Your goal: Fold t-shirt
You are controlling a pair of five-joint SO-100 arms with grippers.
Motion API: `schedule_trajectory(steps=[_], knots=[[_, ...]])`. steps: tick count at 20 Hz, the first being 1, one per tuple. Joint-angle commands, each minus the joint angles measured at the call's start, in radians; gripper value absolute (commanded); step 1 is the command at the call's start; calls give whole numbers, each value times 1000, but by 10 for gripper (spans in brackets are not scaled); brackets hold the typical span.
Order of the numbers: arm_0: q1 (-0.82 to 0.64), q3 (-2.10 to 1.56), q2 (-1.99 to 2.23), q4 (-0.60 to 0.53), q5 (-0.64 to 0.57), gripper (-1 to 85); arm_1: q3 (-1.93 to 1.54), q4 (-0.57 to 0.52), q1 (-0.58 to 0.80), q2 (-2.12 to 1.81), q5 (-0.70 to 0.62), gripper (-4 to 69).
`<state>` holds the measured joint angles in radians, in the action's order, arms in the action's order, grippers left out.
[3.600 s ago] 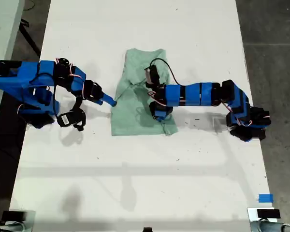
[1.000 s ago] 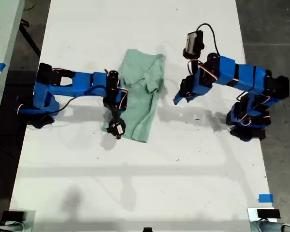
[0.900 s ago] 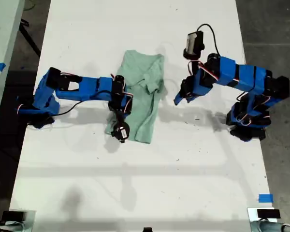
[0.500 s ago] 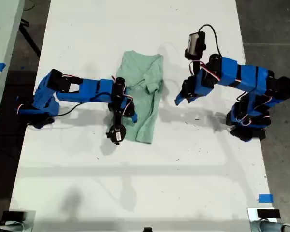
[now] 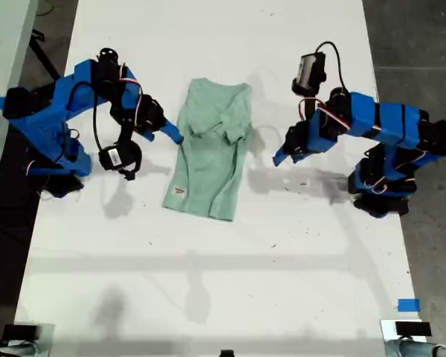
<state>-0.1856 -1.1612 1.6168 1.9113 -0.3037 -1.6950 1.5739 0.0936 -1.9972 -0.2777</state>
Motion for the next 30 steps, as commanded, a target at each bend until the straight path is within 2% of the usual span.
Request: schedule_trajectory(steps=[1,2,4,6,8,10,22,30], knots=[[115,-172,147,-34,69,308,-8,-37,-89,-51,61,145],[170,-252,199,-91,109,299,-11,-57,-133,-28,98,164],[265,-374,273,-201,183,295,5,-118,-215,63,178,278],[314,-439,287,-252,230,297,91,-163,-262,204,229,306],[333,-491,279,-318,244,300,241,-160,-282,374,244,330],[336,-541,279,-391,249,300,382,-143,-282,517,244,333],[324,-709,170,-614,224,301,842,-147,-276,956,255,322],[298,-606,-207,-696,227,301,861,-222,-273,1069,236,299]])
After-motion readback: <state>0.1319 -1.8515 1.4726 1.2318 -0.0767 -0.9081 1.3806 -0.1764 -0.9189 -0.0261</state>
